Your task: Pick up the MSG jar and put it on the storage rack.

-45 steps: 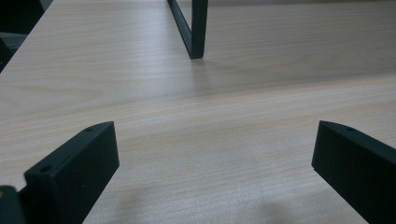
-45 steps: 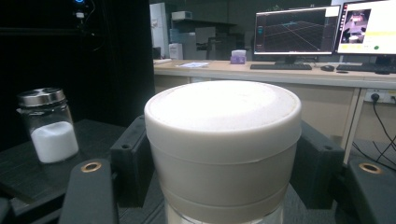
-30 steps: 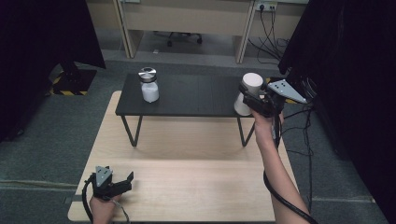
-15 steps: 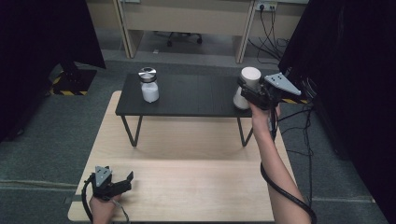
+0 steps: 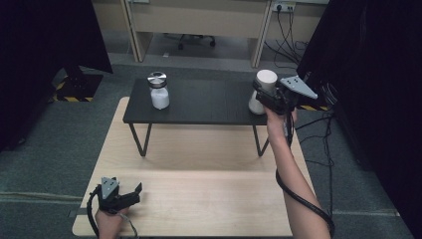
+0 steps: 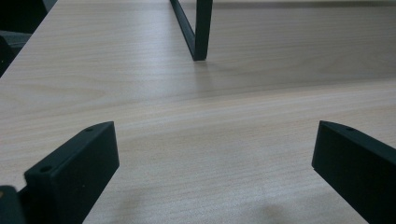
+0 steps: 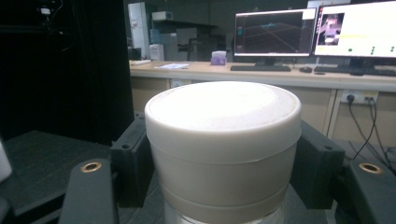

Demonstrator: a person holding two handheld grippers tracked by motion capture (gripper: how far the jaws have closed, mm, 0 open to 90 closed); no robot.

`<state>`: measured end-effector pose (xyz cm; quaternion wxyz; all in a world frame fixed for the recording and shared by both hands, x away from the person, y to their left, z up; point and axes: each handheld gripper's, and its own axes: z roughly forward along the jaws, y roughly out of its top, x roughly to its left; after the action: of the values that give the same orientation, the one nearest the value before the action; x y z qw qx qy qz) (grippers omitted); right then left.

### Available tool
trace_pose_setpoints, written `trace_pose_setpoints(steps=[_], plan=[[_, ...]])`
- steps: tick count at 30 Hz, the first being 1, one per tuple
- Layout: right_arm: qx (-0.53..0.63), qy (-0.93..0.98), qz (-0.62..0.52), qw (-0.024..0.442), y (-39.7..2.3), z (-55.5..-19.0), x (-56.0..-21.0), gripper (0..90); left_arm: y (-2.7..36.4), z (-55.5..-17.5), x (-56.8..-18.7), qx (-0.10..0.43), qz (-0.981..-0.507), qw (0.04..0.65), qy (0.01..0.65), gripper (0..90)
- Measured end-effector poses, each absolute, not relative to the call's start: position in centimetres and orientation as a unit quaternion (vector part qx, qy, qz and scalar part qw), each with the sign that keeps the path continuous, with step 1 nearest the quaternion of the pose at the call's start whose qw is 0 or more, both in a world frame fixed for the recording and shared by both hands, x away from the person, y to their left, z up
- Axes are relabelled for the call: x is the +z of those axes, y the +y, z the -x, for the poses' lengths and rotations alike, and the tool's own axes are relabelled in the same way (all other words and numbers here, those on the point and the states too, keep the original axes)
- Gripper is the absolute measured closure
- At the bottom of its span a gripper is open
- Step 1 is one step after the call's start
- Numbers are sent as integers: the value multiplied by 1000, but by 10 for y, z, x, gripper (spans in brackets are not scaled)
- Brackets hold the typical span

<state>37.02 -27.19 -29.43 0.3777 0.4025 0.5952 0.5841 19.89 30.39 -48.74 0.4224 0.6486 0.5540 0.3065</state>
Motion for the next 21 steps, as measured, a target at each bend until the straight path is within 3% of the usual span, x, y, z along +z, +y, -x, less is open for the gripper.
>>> trace_pose_setpoints(steps=[21], plan=[[581,588,-418,377,-269,-377,-297,316,303,-199,-487,307,-649,419,555,0]])
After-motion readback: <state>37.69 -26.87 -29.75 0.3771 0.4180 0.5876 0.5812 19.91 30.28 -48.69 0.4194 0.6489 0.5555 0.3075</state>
